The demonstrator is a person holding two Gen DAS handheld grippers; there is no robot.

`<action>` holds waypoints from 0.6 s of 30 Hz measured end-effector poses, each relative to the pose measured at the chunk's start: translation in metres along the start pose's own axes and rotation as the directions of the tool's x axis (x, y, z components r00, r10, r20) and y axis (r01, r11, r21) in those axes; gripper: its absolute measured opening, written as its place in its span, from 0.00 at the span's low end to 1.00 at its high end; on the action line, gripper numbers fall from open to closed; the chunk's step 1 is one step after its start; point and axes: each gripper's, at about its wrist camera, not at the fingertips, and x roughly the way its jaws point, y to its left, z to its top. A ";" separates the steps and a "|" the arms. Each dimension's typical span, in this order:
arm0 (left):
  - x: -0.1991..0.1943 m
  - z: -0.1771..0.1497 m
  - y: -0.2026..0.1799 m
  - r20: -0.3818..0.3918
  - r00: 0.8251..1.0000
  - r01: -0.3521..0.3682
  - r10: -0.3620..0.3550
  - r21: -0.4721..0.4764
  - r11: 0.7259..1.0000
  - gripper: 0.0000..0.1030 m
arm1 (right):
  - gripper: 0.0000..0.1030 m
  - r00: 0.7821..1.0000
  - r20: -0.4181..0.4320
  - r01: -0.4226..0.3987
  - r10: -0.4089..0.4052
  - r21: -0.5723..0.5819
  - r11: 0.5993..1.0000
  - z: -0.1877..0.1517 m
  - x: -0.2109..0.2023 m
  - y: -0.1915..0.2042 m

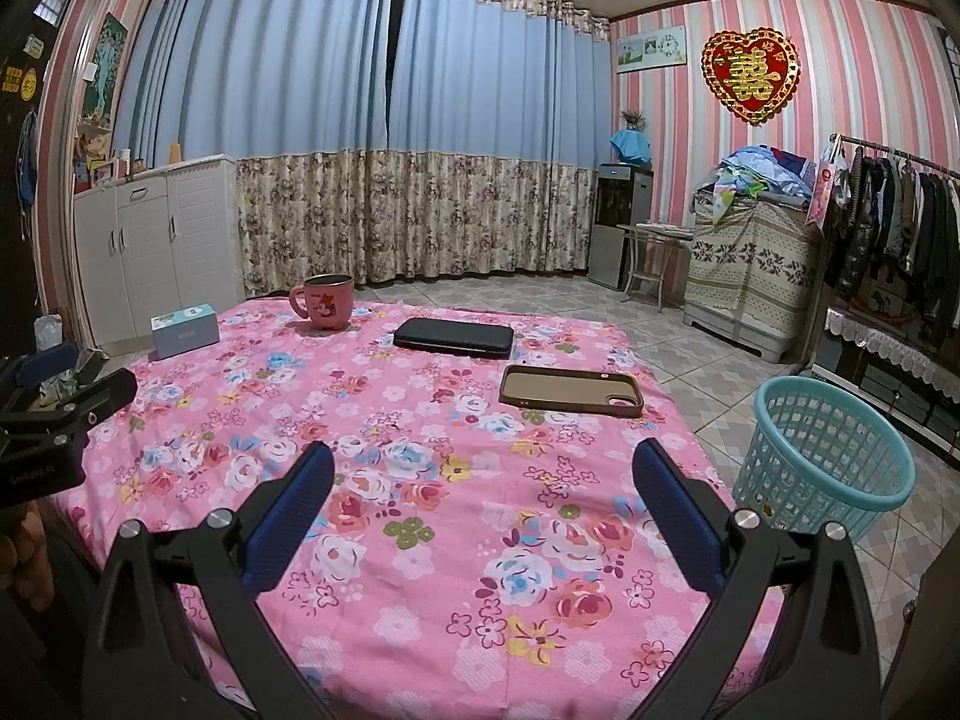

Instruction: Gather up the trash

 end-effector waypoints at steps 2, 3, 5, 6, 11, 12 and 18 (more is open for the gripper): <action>0.000 0.000 0.000 0.000 1.000 0.000 0.000 0.002 1.000 0.95 | 0.95 1.000 0.001 -0.001 0.001 -0.001 1.000 -0.001 -0.001 -0.001; 0.000 0.000 0.000 0.000 1.000 0.001 -0.001 0.002 1.000 0.95 | 0.95 1.000 0.001 -0.001 0.001 -0.001 1.000 -0.001 -0.001 -0.001; 0.000 0.000 0.000 0.000 1.000 0.001 -0.001 0.003 1.000 0.95 | 0.95 1.000 0.001 -0.001 0.001 0.000 1.000 -0.001 -0.001 -0.001; 0.000 0.000 0.000 0.000 1.000 0.000 0.000 0.002 1.000 0.95 | 0.95 1.000 0.000 -0.001 0.001 0.001 1.000 -0.001 -0.001 -0.001; 0.000 0.000 0.000 0.000 1.000 0.001 -0.001 0.002 1.000 0.95 | 0.95 1.000 0.000 -0.002 0.002 -0.003 1.000 -0.001 -0.002 -0.002; 0.000 0.000 0.000 0.000 1.000 0.001 -0.001 0.002 1.000 0.95 | 0.95 1.000 -0.001 -0.002 0.002 -0.001 1.000 -0.001 -0.001 -0.001; 0.000 0.000 0.000 0.000 1.000 0.001 -0.001 0.002 1.000 0.95 | 0.95 1.000 0.000 -0.002 0.002 -0.001 1.000 -0.001 -0.002 -0.002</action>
